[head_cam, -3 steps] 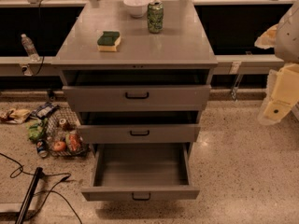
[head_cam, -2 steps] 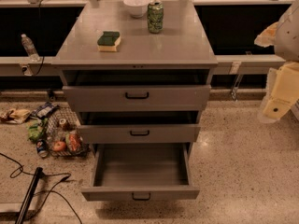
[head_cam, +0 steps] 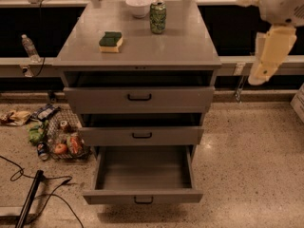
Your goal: Place sponge into bottom drawer
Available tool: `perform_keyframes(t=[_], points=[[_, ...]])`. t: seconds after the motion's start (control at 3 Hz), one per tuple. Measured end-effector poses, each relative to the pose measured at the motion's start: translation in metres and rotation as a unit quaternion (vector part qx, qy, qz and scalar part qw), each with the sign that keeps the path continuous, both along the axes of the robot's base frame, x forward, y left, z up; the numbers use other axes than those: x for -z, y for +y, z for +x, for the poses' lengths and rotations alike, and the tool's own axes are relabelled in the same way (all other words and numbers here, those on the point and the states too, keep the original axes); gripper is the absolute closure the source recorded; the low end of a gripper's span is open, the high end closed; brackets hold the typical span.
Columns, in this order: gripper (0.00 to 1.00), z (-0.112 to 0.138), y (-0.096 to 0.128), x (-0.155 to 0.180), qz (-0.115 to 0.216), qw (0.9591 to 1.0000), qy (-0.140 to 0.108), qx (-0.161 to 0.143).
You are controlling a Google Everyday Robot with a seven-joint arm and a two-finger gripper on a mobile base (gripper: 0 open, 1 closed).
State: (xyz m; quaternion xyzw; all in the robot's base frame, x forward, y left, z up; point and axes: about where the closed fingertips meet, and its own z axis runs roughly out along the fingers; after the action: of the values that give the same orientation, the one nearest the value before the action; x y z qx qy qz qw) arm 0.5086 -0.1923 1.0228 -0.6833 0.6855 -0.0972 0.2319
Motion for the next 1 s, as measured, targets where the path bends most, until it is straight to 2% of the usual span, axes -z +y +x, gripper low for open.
perform_keyframes(t=[0.33, 0.67, 1.0], points=[[0.0, 0.0332, 0.019, -0.0262, -0.012, 0.9932, -0.078, -0.085], [0.0, 0.0366, 0.0219, -0.0321, -0.033, 0.9868, -0.1, -0.123], [0.0, 0.0366, 0.0219, -0.0321, -0.033, 0.9868, -0.1, -0.123]])
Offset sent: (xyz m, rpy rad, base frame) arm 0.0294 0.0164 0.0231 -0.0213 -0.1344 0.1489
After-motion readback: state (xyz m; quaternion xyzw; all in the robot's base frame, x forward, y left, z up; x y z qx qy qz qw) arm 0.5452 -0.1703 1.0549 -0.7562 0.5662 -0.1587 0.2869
